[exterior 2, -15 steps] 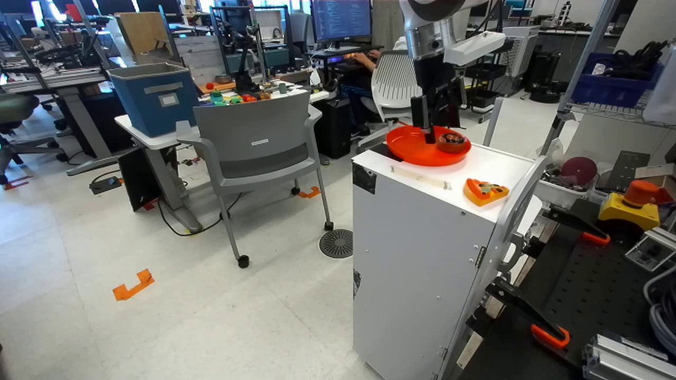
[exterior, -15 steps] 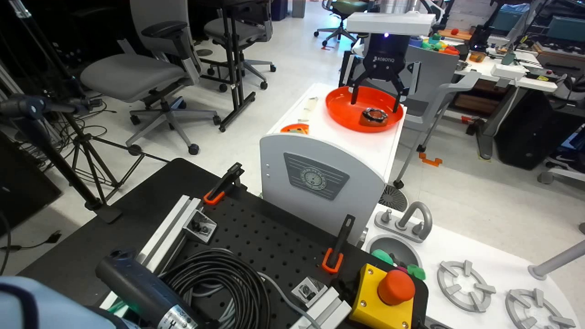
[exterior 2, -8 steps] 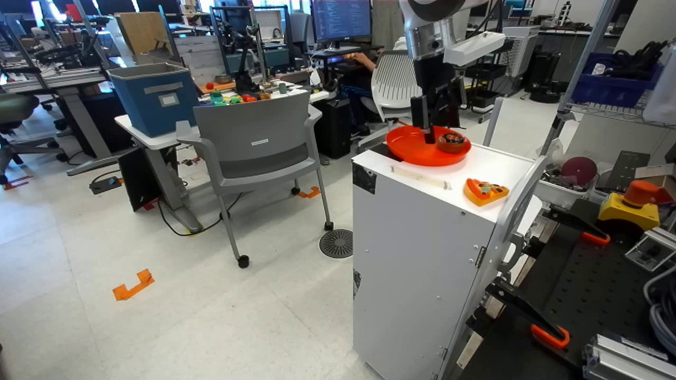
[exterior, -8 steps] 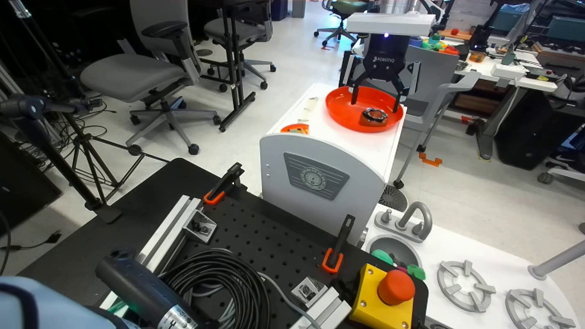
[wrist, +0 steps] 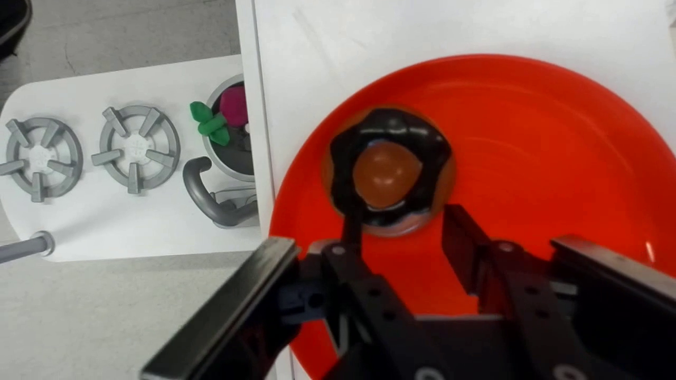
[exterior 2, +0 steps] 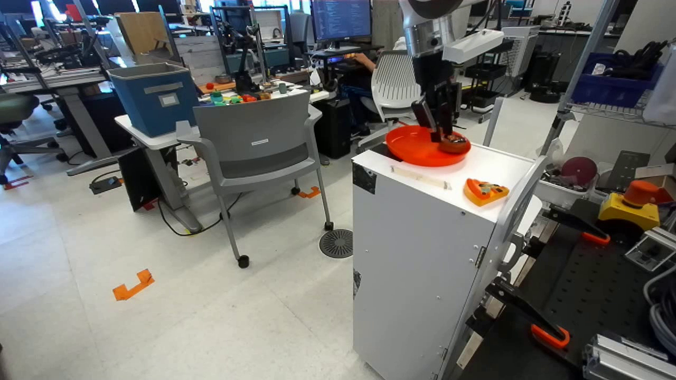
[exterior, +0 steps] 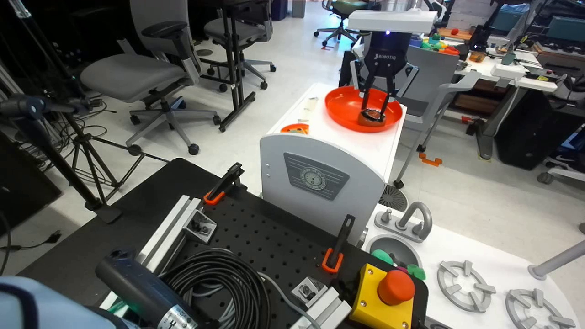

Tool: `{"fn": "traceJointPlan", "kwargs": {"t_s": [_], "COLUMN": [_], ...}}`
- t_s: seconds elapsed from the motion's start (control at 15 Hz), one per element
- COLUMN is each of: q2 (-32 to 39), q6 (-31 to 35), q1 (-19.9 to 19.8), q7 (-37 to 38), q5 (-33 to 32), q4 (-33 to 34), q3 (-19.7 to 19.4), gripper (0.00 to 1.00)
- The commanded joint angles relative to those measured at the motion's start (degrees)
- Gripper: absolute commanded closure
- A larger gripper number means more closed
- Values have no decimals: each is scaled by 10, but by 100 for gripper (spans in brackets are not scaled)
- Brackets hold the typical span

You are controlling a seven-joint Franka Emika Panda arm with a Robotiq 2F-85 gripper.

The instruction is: Remove the donut from the plate

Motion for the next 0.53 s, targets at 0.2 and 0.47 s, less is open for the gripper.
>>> {"fn": "traceJointPlan", "kwargs": {"t_s": [0.2,0.47], "q2": [13,12], "q6": [1,-1], "q1": [-5,-5], "q7": [-15,-14], "q5": [3,3], "q4": [19,20], "q3": [4,3], "gripper": [100,67]}}
